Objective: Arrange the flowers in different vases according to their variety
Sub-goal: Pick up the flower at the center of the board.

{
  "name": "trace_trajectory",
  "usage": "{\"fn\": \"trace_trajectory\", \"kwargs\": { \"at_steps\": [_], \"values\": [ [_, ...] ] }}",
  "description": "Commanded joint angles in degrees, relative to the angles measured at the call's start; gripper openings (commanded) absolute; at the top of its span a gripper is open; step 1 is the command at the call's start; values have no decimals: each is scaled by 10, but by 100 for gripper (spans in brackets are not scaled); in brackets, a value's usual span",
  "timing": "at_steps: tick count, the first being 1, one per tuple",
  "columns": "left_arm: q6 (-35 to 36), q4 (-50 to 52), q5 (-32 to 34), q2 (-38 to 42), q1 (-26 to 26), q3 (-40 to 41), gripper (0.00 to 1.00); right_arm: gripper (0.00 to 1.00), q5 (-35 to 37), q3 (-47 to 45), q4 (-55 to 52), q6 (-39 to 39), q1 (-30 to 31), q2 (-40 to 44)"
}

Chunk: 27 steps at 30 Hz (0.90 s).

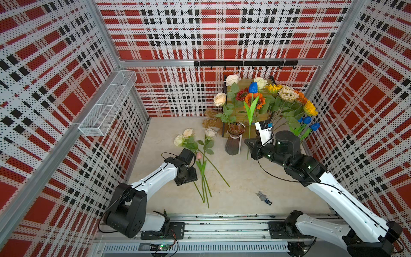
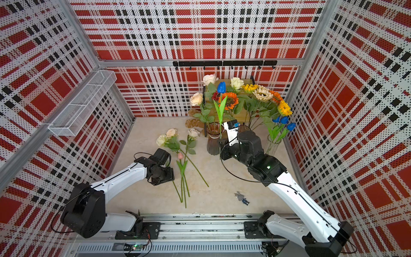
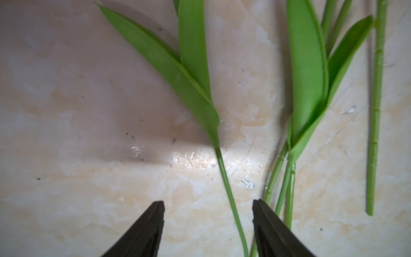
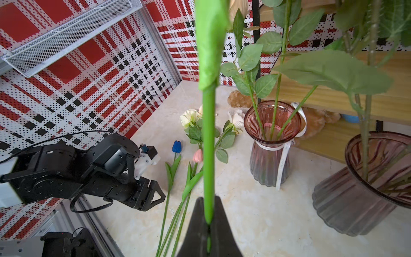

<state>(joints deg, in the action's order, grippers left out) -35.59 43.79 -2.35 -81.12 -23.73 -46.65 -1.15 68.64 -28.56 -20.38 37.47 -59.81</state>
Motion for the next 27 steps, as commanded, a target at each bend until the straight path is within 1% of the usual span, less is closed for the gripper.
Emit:
{"fn": "trace_trajectory", "kwargs": {
  "at_steps": [1,5,8,10,11,14,16,19,20,22,25,27],
  "values": [
    [-3,-33,8,-28,-12,-4,68,0,30,16,-19,14,-3,21],
    [-10,-55,11,-72,-28,-8,65,0,69,26,-35,32,-3,42],
    [-11,-56,24,-102,-38,-14,58,0,115,41,-57,54,-3,55],
    [-12,-55,33,-117,-42,-15,49,0,166,57,-78,73,-3,61],
    [-13,-53,36,-122,-44,-15,47,0,185,63,-84,81,-4,65],
    [-15,-41,53,-141,-54,-24,32,0,246,72,-90,105,-5,84],
    [-17,-41,55,-146,-59,-30,21,0,290,69,-80,124,-8,101],
    [-18,-29,68,-141,-63,-53,2,0,367,39,-38,163,-19,133],
    [-18,-20,74,-135,-63,-65,0,0,387,27,-23,178,-27,141],
    [-19,-1,91,-115,-63,-93,0,0,399,4,9,197,-55,154],
    [-20,35,122,-70,-62,-151,0,0,367,-38,58,213,-119,174],
    [-22,60,154,-38,-62,-198,0,0,326,-65,84,212,-174,183]
  ]
}}
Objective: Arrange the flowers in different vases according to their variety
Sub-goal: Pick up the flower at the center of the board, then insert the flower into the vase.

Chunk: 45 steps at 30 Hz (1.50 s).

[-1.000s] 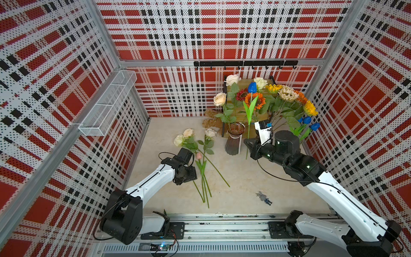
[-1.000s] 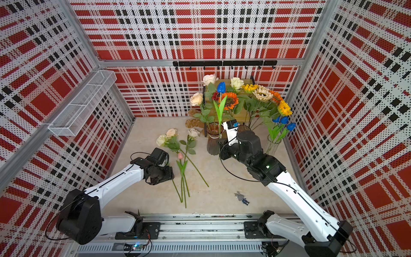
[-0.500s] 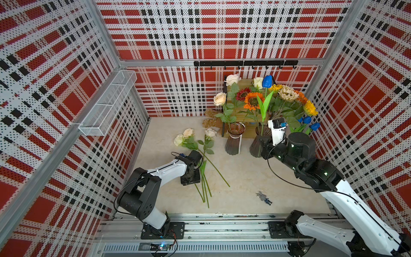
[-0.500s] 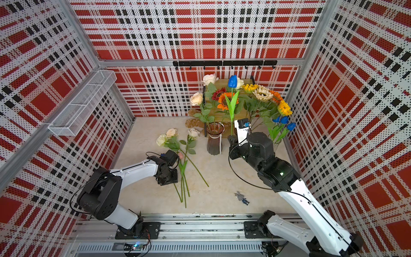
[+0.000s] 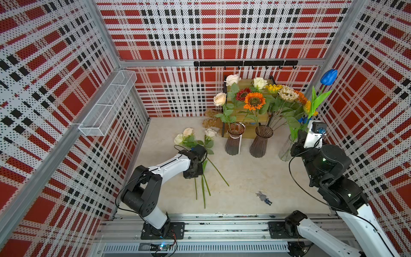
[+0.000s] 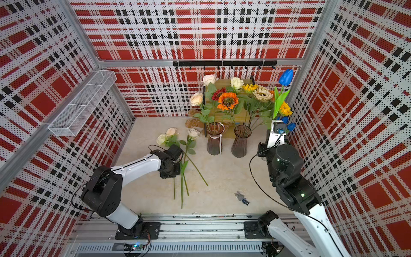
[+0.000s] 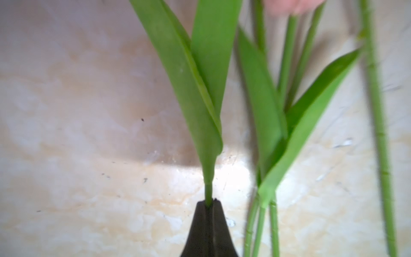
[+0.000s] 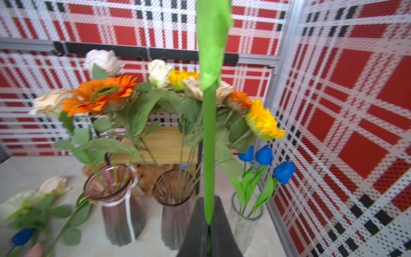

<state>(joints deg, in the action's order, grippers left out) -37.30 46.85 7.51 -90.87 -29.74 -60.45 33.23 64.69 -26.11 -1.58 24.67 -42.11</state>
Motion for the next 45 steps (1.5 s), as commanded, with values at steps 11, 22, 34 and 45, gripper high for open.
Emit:
{"fn": "trace_trajectory", "kwargs": {
  "at_steps": [11,22,34,45],
  "values": [
    [-4,62,146,194,5,-204,0,0,-378,-122,184,-77,-412,-63],
    [-13,42,168,232,-10,-176,0,0,-541,-86,267,-134,-475,-211],
    [-8,15,159,235,-18,-146,0,0,-542,-113,320,-129,-475,-254],
    [-9,8,158,243,-21,-131,0,0,-521,-125,375,-114,-456,-311]
  ]
}}
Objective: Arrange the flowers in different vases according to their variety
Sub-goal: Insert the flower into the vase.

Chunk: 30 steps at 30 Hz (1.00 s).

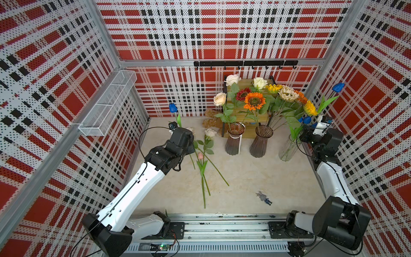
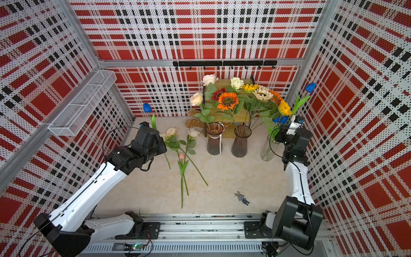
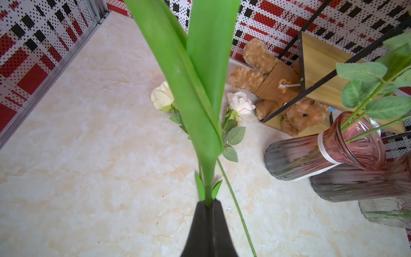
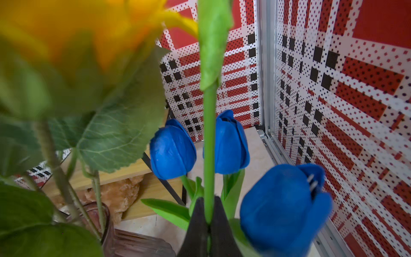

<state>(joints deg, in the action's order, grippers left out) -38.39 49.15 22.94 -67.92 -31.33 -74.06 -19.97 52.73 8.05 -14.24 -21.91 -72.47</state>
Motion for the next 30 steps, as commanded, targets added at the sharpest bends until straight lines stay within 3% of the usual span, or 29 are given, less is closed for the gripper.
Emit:
{"fn": "trace_trajectory", "kwargs": {
  "at_steps": [1,18,27,30],
  "values": [
    [1,-16,4,13,-6,6,0,0,17,-5,35,18,17,-13],
    [-2,-16,-1,11,-13,8,0,0,99,-62,21,44,57,-5],
    [2,-19,-4,3,-17,-5,0,82,161,-47,-123,44,79,63],
    [5,-18,-5,2,-19,-8,0,98,173,-44,-168,44,79,83]
  ]
}}
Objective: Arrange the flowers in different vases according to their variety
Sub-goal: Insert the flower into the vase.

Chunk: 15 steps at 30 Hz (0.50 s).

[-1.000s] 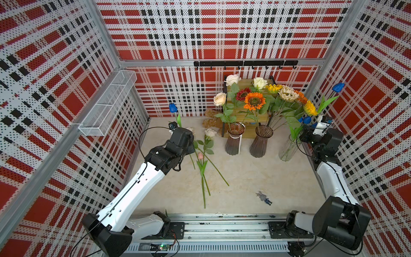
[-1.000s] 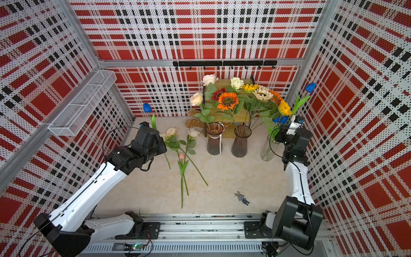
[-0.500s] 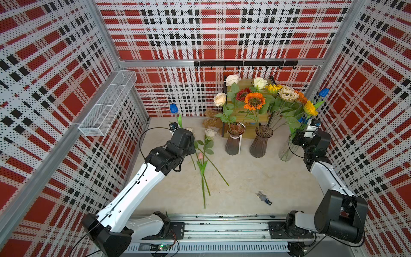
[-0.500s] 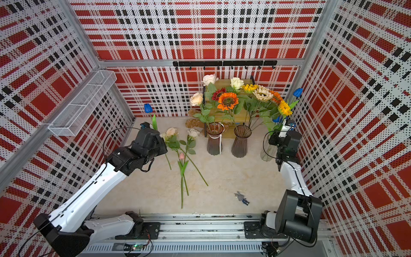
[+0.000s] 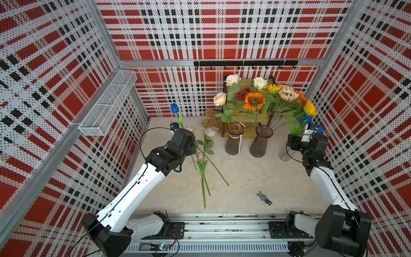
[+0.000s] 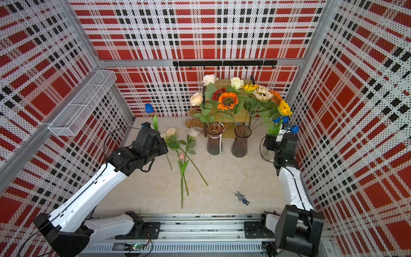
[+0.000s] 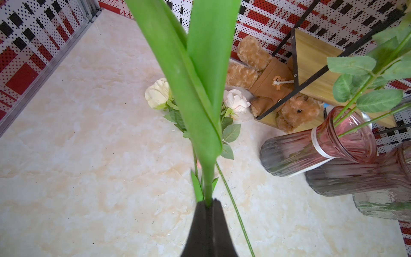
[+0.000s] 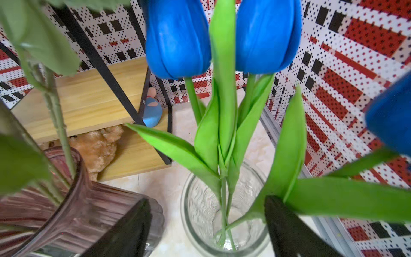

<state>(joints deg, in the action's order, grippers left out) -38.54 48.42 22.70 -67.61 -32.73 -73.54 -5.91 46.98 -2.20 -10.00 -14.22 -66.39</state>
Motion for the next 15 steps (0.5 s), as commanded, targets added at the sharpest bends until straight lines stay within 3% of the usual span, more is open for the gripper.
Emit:
{"fn": "trace_trajectory", "kwargs": {
  "at_steps": [1,9,12,15],
  "values": [
    [8,-11,-4,-2,-5,-15,0,100,36,21,-83,-1,2,23],
    [28,-39,-32,-9,-29,-23,0,100,11,99,-290,-51,2,58],
    [56,-112,-111,-3,-39,-2,0,100,-41,86,-322,-66,3,117],
    [79,-195,-156,14,-61,33,0,100,-137,66,-338,-103,11,167]
  ]
}}
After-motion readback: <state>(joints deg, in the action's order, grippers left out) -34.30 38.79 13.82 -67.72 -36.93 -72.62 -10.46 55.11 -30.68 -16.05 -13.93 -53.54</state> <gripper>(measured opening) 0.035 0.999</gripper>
